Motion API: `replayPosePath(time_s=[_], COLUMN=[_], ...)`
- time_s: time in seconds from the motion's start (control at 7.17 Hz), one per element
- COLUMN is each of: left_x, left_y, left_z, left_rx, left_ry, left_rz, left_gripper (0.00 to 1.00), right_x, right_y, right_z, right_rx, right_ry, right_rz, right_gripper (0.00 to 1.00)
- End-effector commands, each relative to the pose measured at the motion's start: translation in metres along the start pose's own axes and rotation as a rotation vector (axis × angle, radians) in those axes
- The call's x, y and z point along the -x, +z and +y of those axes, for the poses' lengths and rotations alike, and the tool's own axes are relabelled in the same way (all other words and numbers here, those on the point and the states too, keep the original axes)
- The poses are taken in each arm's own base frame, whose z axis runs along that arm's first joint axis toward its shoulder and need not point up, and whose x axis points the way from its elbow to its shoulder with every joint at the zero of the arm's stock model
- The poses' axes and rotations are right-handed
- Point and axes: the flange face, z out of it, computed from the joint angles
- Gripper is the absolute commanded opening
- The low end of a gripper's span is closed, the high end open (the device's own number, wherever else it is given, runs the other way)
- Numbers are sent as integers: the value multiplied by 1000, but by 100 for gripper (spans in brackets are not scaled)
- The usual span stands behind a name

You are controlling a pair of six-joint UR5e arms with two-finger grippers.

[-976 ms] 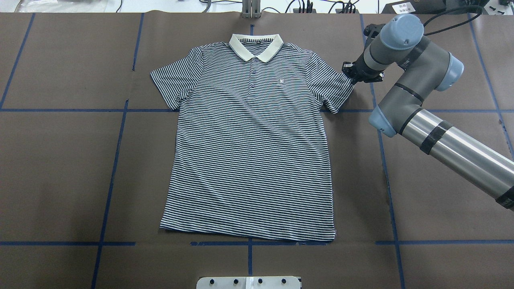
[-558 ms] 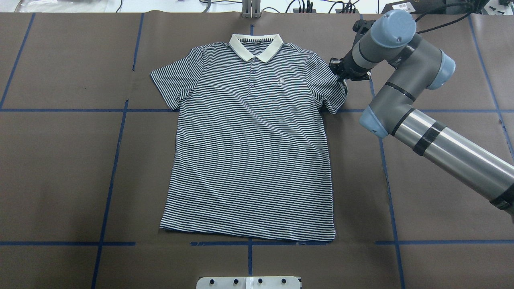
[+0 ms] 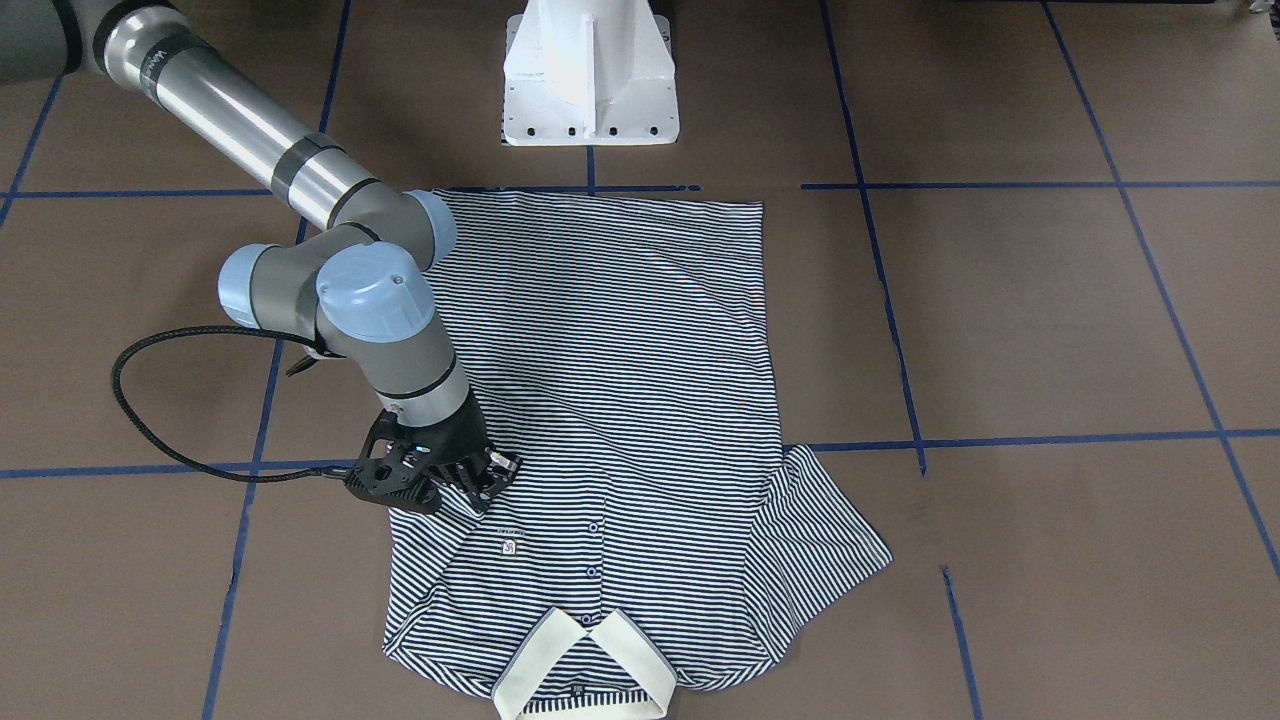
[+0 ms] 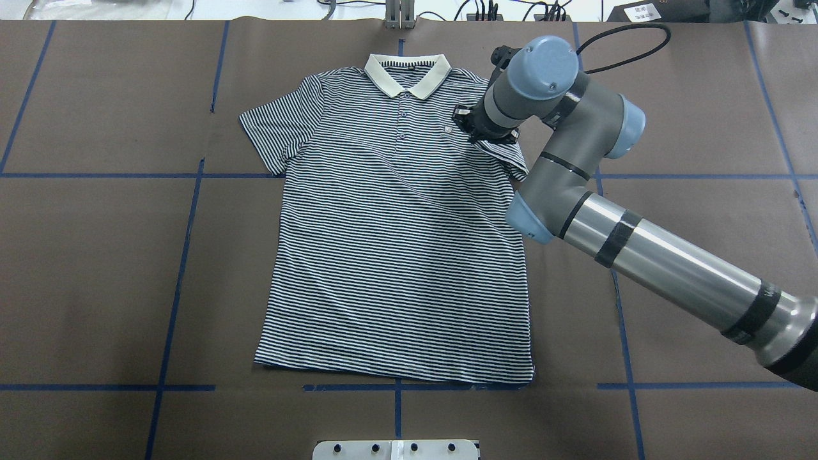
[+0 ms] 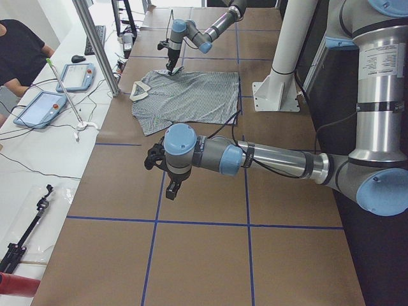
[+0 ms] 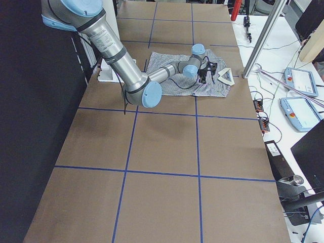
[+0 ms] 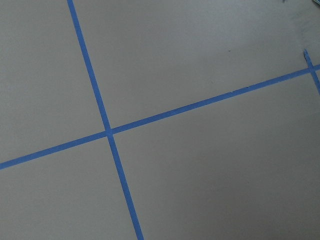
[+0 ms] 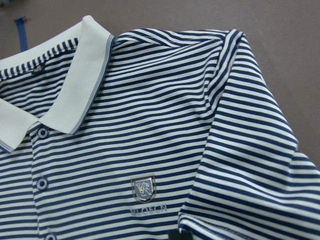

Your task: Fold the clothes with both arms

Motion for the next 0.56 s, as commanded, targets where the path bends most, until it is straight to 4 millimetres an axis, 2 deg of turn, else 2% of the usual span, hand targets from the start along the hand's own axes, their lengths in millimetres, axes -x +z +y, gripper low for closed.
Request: replayPosePath(time_s=[0.0,0.28,0.42], left_x=[-1,-2,-12], left_y=[-1,-2,3], left_z=[-1,-2,-10], left_rx=[-7,-10,-38], left_ry=[8,13,69], left_rz=[-1,0,39], left_gripper=[100,100,100], right_x=[11,35,34], right_y=[16,24,24], right_z=[-6,-13,-15], right_rx=[-59,-81,-83], right_ry=[2,8,12], right_rz=[34,53,56], right_gripper=[0,0,19])
